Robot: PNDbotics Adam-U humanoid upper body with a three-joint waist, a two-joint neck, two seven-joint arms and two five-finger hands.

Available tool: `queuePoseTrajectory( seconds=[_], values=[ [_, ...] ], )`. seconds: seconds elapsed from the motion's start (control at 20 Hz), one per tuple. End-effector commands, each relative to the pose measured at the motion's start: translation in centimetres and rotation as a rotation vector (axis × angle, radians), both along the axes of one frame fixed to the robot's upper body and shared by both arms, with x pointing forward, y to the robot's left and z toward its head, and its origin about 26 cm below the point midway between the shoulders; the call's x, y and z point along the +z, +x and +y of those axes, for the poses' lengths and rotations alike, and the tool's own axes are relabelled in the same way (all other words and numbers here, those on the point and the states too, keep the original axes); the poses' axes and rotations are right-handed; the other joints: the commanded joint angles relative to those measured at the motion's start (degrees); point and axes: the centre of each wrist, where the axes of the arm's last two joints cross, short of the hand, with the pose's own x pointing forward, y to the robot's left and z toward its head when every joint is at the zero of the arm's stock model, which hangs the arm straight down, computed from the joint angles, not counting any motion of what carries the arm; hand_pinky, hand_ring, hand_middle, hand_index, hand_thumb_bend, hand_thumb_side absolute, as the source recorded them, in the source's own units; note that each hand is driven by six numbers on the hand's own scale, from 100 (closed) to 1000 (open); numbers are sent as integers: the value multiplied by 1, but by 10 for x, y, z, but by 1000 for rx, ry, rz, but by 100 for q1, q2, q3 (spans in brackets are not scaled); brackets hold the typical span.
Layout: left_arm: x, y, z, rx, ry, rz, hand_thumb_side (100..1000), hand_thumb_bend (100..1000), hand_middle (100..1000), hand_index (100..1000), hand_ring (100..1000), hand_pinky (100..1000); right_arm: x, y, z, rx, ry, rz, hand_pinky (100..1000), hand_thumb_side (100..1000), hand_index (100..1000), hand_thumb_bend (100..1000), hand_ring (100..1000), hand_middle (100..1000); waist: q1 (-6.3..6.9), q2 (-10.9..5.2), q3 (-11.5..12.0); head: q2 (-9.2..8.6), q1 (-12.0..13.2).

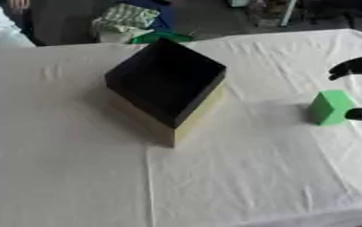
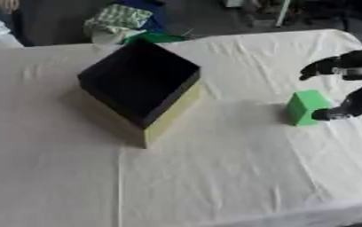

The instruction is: Pick up objects on the table and place them in the box.

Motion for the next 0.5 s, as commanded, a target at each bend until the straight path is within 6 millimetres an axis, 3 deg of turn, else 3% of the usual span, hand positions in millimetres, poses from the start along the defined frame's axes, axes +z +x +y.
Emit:
queuePoseTrajectory(
  seconds=[0.05,0.25,0.5],
  values=[
    [8,0,-1,-12,4,-27,967,196,611,757,700,632,21,-4,-7,-36,-60,-97,994,631,1000,352,935,956,5,-37,11,-82,-20],
    [9,0,-2,-16,-2,-29,987,177,606,756,695,631,10,0,-15,-74,-39,-121,976,556,1000,300,919,947,20,33,21,-121,-15],
    [10,1,-2,-21,-5,-30,996,166,601,753,688,630,5,2,-22,-112,-35,-134,982,499,1000,297,919,948,39,117,29,-171,-14]
  ],
)
